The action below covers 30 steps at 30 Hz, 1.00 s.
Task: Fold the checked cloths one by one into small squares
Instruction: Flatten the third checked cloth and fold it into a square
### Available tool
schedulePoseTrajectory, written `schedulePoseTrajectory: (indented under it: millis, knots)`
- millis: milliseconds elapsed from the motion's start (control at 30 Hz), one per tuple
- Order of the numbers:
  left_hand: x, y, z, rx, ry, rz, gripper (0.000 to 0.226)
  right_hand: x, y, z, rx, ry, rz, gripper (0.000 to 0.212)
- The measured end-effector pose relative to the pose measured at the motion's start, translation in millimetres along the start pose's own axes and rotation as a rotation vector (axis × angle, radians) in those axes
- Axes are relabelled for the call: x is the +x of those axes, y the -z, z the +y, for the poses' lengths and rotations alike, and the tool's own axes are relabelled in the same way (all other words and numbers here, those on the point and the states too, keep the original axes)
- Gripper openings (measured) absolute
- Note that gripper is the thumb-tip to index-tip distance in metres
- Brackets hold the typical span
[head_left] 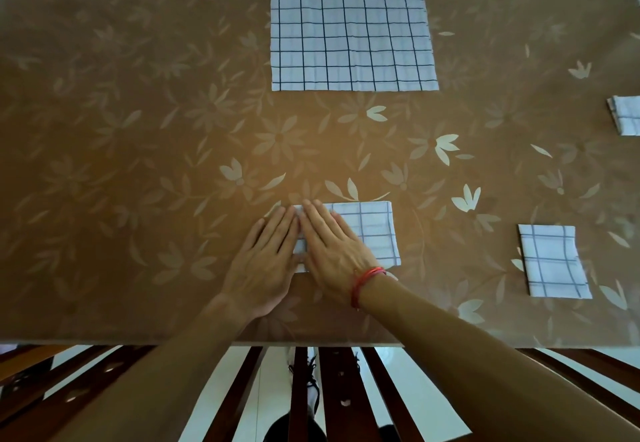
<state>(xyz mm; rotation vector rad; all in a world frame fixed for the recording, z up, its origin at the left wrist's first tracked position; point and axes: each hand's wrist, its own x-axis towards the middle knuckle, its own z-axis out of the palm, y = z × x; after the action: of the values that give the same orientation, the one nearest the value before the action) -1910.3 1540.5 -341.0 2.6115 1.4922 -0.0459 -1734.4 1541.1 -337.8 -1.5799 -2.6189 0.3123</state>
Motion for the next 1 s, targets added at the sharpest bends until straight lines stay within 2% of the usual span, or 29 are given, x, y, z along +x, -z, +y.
schedulePoseTrajectory:
  millis: [267,633,833,1000]
  knots:
    - [-1.8,-2.2,-3.6,0.031,-0.019,-0.002,0.060,4.7,-10.0,7.0,-0.040,0.036,-0.101,0.066]
    - [-0.9,1.3,-0.1,-0.002,-0.002,-0.011,0.060,-24.2,6.0,50.5,-0.152,-0.071,-0.204,0.082]
    - [-1.1,1.2,-0.3,0.016,0.013,-0.031,0.061,-61.5,20.9,97.4,-0.201,-0.104,-0.256,0.078]
    - [-1.2,1.7,0.7,0.022,0.022,-0.035,0.061,-67.4,25.7,108.0,-0.182,-0.086,-0.304,0.074]
